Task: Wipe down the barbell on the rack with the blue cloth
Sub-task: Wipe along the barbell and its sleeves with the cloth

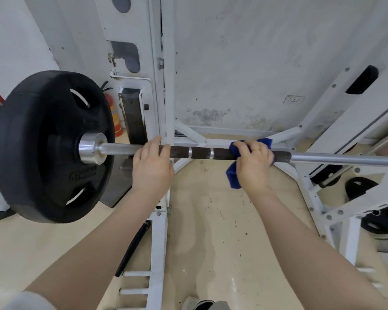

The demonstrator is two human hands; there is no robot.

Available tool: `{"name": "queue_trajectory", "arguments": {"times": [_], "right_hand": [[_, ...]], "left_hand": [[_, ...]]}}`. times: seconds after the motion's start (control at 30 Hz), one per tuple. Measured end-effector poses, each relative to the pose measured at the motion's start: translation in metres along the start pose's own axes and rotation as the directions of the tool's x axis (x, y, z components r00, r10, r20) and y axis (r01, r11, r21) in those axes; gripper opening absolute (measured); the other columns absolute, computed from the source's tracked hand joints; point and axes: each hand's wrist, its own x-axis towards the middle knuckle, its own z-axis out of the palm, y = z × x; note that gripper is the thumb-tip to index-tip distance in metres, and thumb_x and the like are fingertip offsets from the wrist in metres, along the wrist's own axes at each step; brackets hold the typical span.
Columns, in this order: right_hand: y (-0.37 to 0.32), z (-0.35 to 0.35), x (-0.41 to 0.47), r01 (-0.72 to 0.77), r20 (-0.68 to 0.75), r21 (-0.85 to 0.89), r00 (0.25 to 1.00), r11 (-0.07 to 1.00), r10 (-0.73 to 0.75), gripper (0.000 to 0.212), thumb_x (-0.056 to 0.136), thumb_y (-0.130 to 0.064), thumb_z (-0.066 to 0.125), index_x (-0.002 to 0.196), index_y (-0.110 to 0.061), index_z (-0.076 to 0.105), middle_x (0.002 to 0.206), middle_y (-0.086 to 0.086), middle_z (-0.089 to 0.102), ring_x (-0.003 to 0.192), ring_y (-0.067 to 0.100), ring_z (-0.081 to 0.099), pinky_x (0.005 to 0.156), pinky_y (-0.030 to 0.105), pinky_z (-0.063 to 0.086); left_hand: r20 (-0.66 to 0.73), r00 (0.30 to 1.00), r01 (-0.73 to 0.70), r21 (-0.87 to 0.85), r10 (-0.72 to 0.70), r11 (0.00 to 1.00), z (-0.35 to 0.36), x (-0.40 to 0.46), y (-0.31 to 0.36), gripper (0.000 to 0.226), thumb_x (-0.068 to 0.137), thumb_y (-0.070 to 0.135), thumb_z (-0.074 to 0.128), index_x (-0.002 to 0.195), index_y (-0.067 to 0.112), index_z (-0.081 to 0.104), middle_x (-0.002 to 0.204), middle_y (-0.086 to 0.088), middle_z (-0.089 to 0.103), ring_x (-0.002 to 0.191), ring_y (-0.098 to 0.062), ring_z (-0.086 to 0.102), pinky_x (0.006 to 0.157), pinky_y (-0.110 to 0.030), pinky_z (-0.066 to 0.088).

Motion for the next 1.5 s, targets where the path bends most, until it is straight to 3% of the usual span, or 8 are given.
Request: {"name": "queue_trajectory", "arguments": {"times": [0.33, 0.6, 0.7, 0.9, 1.03, 1.17, 1.23, 1.5], "right_hand": [[0.009, 0.006, -0.002, 0.304, 0.083, -0.076, 0.951, 0.95, -0.298, 0.073, 0.044, -0.008, 0.085, 0.113, -0.018, 0.063, 0.116, 0.012, 0.06, 0.104, 0.028, 0.041, 0.087, 0.037, 0.028], [0.062, -0.022, 0.005, -0.148, 0.065, -0.096, 0.986, 0.984, 0.155, 0.045, 0.079, 0.005, 0.049, 0.118, -0.014, 0.06, 0.123, 0.015, 0.055, 0.104, 0.039, 0.048, 0.085, 0.043, 0.04], [0.032, -0.037, 0.007, -0.322, 0.073, 0.25, 0.947, 0.913, 0.314, 0.046, 0.086, 0.005, 0.037, 0.126, -0.012, 0.054, 0.126, 0.01, 0.051, 0.11, 0.029, 0.047, 0.087, 0.033, 0.04], [-0.08, -0.043, -0.03, -0.395, 0.316, 0.728, 0.918, 0.56, 0.237, 0.029, 0.092, -0.004, 0.043, 0.117, -0.014, 0.053, 0.094, -0.017, 0.058, 0.08, -0.003, 0.056, 0.069, 0.013, 0.043], [-0.12, 0.006, -0.054, -0.652, 0.574, 0.656, 0.758, 0.38, 0.31, 0.019, 0.096, -0.012, 0.042, 0.108, -0.014, 0.056, 0.1, 0.003, 0.064, 0.091, 0.017, 0.061, 0.079, 0.03, 0.051], [-0.141, 0.04, -0.052, -0.6, 0.88, 0.475, 0.342, -0.643, 0.33, 0.031, 0.101, -0.009, 0.035, 0.125, 0.006, 0.049, 0.115, 0.02, 0.06, 0.101, 0.037, 0.059, 0.082, 0.035, 0.048], [-0.146, 0.052, -0.039, -0.331, 0.9, 0.38, 0.348, -0.864, 0.263, 0.031, 0.102, -0.011, 0.033, 0.127, 0.002, 0.047, 0.097, 0.016, 0.065, 0.085, 0.027, 0.058, 0.07, 0.026, 0.054], [-0.158, 0.064, -0.011, -0.105, 0.876, 0.293, 0.428, -0.95, 0.223, 0.028, 0.1, -0.016, 0.035, 0.113, -0.003, 0.057, 0.1, 0.016, 0.062, 0.087, 0.027, 0.058, 0.082, 0.034, 0.05]], "left_hand": [[-0.1, 0.99, -0.093, 0.057, 0.099, 0.994, 0.022, 0.01, 0.024, 0.033, 0.066, 0.002, 0.076, 0.097, 0.01, 0.068, 0.092, -0.01, 0.068, 0.086, -0.034, 0.063, 0.072, -0.041, 0.05], [-0.093, 0.991, -0.094, 0.033, 0.097, 0.995, 0.024, 0.013, 0.018, 0.036, 0.068, -0.005, 0.069, 0.099, 0.013, 0.067, 0.09, -0.007, 0.068, 0.08, -0.031, 0.061, 0.07, -0.038, 0.046], [-0.01, 0.991, -0.135, -0.058, 0.135, 0.989, 0.016, 0.011, 0.01, 0.042, 0.073, -0.008, 0.064, 0.112, 0.009, 0.065, 0.108, -0.011, 0.069, 0.095, -0.035, 0.062, 0.079, -0.044, 0.048], [0.157, 0.979, -0.13, -0.026, 0.132, 0.991, -0.008, 0.025, -0.018, 0.045, 0.089, 0.005, 0.046, 0.133, 0.016, 0.047, 0.13, -0.007, 0.056, 0.117, -0.031, 0.047, 0.095, -0.042, 0.037], [0.221, 0.964, -0.153, 0.016, 0.146, 0.988, -0.008, 0.028, -0.04, 0.039, 0.091, 0.011, 0.048, 0.13, 0.018, 0.049, 0.125, -0.006, 0.058, 0.114, -0.031, 0.047, 0.091, -0.041, 0.038], [0.216, 0.96, -0.179, -0.007, 0.176, 0.984, -0.003, 0.028, -0.043, 0.044, 0.092, 0.008, 0.044, 0.135, 0.02, 0.044, 0.13, -0.004, 0.053, 0.115, -0.028, 0.044, 0.093, -0.038, 0.034], [0.205, 0.963, -0.174, -0.023, 0.175, 0.985, 0.0, 0.029, -0.045, 0.043, 0.093, 0.01, 0.042, 0.135, 0.021, 0.044, 0.131, -0.003, 0.053, 0.115, -0.028, 0.043, 0.093, -0.037, 0.033], [0.189, 0.962, -0.19, -0.061, 0.199, 0.98, -0.003, 0.029, -0.048, 0.041, 0.092, 0.011, 0.042, 0.132, 0.022, 0.047, 0.125, -0.002, 0.055, 0.112, -0.027, 0.044, 0.093, -0.038, 0.033]]}}
